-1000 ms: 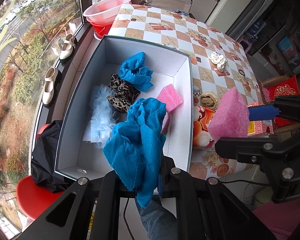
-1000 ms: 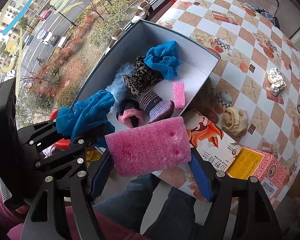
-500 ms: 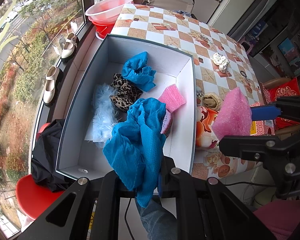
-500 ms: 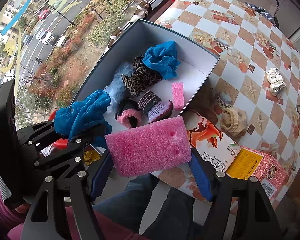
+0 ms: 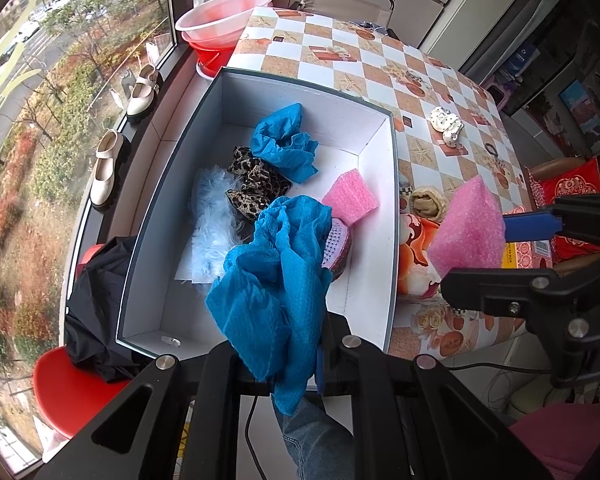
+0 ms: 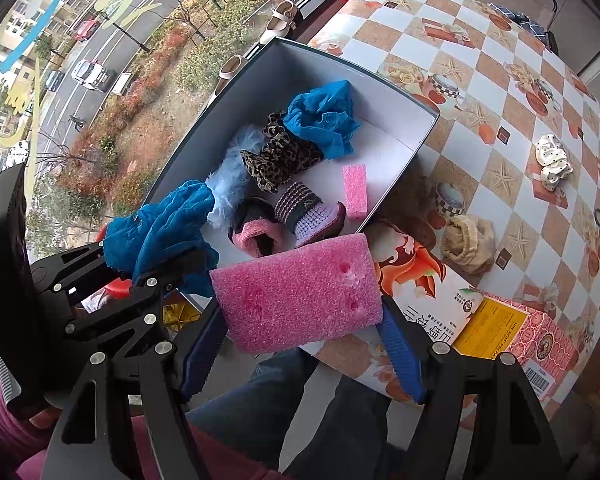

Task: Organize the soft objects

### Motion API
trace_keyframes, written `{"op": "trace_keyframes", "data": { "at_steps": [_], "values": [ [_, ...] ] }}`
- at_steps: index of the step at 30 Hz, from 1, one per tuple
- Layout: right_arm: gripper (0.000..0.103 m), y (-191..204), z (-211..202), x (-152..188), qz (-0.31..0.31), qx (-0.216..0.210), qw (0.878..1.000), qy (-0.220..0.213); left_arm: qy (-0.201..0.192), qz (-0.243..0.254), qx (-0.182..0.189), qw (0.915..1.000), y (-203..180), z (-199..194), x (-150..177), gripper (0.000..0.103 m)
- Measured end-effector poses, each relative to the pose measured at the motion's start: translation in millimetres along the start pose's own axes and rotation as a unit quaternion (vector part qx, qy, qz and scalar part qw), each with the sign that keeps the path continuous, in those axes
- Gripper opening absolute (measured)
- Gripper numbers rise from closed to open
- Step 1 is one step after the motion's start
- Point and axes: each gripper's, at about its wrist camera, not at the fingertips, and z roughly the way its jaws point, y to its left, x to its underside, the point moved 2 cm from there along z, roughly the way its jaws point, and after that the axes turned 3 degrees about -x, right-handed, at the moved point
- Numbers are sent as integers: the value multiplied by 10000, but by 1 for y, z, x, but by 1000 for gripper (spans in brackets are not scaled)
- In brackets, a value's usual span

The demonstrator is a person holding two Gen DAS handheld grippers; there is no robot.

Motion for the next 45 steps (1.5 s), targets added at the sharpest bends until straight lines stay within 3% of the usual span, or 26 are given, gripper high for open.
{"op": "trace_keyframes", "data": {
  "at_steps": [41,42,44,45],
  "values": [
    [75,21,28,-34,-335,-95,9992,213,62,-351,-221,9991,15,11,0,15],
    [75,22,28,-35,-341,-118,9991,209,32,-338,-240,9991,14,10,-1,16],
    [75,23,29,-36,-357,-169,9990,187,-2,-321,-273,9991,13,8,-2,30],
    [76,23,28,-37,-357,-208,9990,170,5,-316,-294,9991,12,8,-2,49]
  ]
}}
